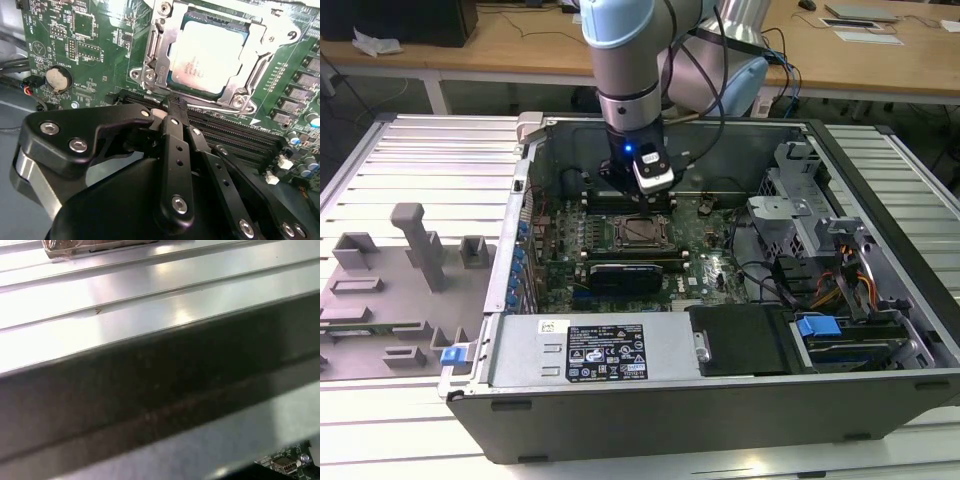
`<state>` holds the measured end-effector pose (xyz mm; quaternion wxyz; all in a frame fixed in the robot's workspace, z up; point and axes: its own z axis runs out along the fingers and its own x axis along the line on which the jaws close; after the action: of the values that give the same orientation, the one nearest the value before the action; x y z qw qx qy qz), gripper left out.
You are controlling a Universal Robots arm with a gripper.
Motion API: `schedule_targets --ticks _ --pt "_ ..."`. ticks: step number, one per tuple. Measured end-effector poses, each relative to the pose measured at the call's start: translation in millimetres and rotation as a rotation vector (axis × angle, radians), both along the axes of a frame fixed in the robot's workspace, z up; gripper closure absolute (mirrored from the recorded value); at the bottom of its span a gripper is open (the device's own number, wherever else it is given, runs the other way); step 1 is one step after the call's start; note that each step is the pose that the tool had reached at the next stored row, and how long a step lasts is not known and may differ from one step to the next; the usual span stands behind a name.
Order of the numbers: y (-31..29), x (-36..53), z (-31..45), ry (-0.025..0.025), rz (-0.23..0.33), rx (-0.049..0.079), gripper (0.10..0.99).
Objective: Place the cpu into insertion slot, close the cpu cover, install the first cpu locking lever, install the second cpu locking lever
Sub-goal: 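Install the first cpu locking lever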
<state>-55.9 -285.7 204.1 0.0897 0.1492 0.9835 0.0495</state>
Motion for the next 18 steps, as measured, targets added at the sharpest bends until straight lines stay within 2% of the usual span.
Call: schedule_targets --ticks 9,16,18 --pt "3.1 4.1 -3.3 -0.0001 -0.055 -0.02 0.98" --pt "3.1 5.1 -4.6 0.0001 -0.063 -0.021 0.98" --pt "3.2 5.2 -2.7 -0.0002 -0.063 -0.021 0.98"
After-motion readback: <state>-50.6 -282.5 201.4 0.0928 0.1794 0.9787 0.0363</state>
